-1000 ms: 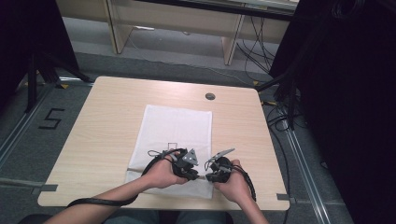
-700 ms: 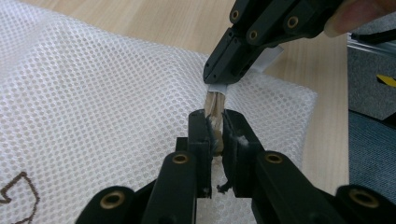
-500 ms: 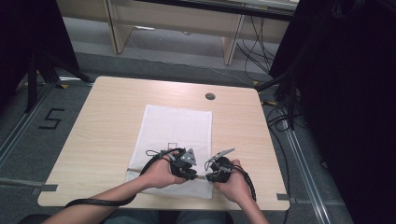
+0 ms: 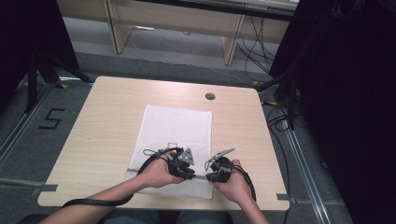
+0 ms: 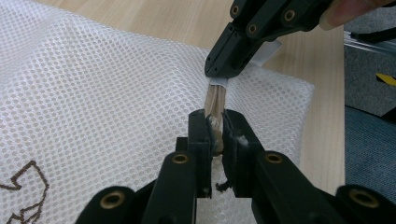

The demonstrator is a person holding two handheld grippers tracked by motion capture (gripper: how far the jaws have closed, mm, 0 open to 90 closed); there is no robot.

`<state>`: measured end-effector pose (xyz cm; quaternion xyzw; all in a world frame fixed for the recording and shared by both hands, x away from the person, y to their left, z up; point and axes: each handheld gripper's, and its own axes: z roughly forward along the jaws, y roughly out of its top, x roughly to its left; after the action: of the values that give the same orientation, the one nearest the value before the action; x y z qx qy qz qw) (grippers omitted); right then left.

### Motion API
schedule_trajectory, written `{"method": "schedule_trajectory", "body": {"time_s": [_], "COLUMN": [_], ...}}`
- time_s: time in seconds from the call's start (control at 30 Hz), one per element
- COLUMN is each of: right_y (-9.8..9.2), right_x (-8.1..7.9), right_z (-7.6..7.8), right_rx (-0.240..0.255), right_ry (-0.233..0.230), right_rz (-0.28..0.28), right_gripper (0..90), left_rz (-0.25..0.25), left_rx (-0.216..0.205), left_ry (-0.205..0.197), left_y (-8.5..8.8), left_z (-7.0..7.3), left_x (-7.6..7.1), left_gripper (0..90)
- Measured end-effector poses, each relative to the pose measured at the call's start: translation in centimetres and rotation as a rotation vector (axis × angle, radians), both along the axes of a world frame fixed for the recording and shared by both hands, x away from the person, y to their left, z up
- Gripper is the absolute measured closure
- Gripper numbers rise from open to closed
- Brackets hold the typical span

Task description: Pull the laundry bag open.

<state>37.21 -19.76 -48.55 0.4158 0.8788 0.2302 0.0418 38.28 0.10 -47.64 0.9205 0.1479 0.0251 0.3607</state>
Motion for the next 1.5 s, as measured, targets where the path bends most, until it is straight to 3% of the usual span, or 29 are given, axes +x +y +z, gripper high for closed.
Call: {"method": "schedule_trajectory", "body": {"time_s": [0.57,0.7,0.77,0.83,0.87,0.97,1.07,1.13,1.17,1.27,1.5], "right_y": [0.1,0.0,0.1,0.0,0.1,0.1,0.0,0.1,0.1,0.0,0.0], "right_x": [-0.1,0.0,-0.1,0.0,-0.1,-0.1,0.0,-0.1,-0.1,0.0,0.0], "right_z": [0.1,0.0,0.1,0.0,0.1,0.1,0.0,0.1,0.1,0.0,0.0], "right_rx": [-0.004,-0.005,-0.003,-0.004,-0.003,-0.004,-0.004,-0.006,-0.006,-0.004,-0.001], "right_ry": [0.016,-0.005,0.018,-0.004,0.02,0.017,-0.004,0.011,0.016,-0.003,-0.002], "right_rz": [-0.016,0.001,-0.016,0.002,-0.017,-0.015,0.002,-0.011,-0.015,0.0,0.0], "right_gripper": [90.0,90.0,90.0,90.0,90.0,90.0,90.0,90.0,90.0,90.0,90.0], "left_rz": [0.01,0.003,0.01,-0.002,0.011,0.003,0.017,0.001,0.014,0.005,0.011], "left_rx": [0.001,0.005,-0.001,0.004,0.007,0.006,-0.002,0.012,0.001,0.009,0.003], "left_ry": [0.004,0.003,0.009,-0.004,0.002,-0.007,0.01,-0.01,0.004,-0.005,0.002], "left_y": [0.9,1.1,1.1,1.1,1.1,1.4,1.6,1.7,1.7,1.9,2.0], "left_z": [0.3,0.3,0.3,0.3,0.3,0.5,0.5,0.5,0.5,0.6,0.6], "left_x": [-0.1,0.0,-0.1,0.0,-0.1,0.0,-0.1,0.0,-0.1,0.0,0.0], "left_gripper": [81.8,81.8,81.8,81.8,81.9,81.8,81.8,81.9,81.8,81.8,81.8]}}
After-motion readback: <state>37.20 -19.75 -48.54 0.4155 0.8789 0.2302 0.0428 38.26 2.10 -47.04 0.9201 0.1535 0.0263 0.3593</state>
